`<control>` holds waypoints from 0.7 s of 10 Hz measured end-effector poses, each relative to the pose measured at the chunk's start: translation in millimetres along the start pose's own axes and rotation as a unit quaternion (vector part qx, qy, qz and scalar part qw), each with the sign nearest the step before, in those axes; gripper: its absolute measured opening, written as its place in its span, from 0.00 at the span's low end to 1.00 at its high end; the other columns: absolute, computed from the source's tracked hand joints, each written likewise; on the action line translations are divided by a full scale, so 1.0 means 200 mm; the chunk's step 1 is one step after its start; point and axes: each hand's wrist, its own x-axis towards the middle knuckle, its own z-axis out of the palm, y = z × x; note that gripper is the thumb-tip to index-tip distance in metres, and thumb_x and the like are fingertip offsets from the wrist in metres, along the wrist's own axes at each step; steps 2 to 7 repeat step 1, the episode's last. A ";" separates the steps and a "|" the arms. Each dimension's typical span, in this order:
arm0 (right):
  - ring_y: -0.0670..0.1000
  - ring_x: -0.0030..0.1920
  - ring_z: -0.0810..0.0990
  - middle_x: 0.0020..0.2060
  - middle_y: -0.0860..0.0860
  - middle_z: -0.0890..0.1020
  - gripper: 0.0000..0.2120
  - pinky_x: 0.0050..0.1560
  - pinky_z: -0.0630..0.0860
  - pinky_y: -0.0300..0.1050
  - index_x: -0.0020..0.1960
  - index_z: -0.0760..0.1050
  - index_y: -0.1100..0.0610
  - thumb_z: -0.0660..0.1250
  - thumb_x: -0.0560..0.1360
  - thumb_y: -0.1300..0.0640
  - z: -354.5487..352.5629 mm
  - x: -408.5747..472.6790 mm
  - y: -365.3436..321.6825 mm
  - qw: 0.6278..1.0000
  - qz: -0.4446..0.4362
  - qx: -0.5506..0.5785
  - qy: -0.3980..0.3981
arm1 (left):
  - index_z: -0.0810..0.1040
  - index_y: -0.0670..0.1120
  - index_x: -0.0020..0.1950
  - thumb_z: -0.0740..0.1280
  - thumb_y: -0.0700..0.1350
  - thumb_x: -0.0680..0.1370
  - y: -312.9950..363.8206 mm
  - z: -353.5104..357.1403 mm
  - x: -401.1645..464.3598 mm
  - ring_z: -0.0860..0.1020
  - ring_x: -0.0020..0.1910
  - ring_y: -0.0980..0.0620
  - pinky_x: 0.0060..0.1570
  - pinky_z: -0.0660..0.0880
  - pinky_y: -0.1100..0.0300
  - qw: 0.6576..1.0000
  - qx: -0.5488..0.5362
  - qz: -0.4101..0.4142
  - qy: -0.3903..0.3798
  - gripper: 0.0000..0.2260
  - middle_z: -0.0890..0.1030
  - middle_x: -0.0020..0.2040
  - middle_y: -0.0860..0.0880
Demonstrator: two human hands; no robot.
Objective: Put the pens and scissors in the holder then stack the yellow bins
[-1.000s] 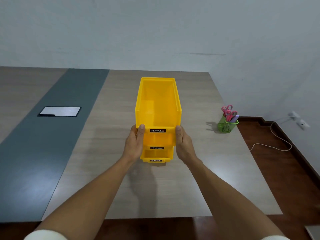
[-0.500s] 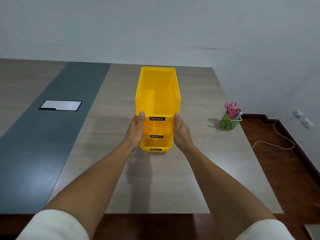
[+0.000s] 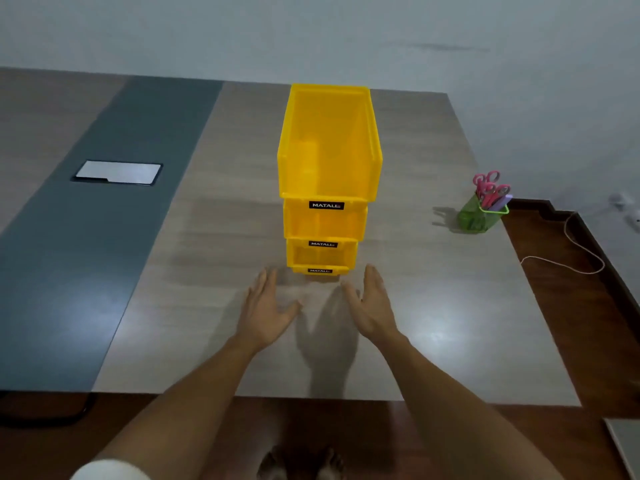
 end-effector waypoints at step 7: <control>0.53 0.83 0.45 0.83 0.55 0.49 0.39 0.81 0.44 0.51 0.83 0.47 0.59 0.53 0.82 0.37 0.09 0.00 0.10 0.998 -0.012 -0.063 -0.018 | 0.49 0.47 0.85 0.60 0.67 0.79 -0.11 0.11 0.01 0.46 0.85 0.47 0.82 0.43 0.48 0.998 0.056 0.025 0.012 0.41 0.49 0.86 0.46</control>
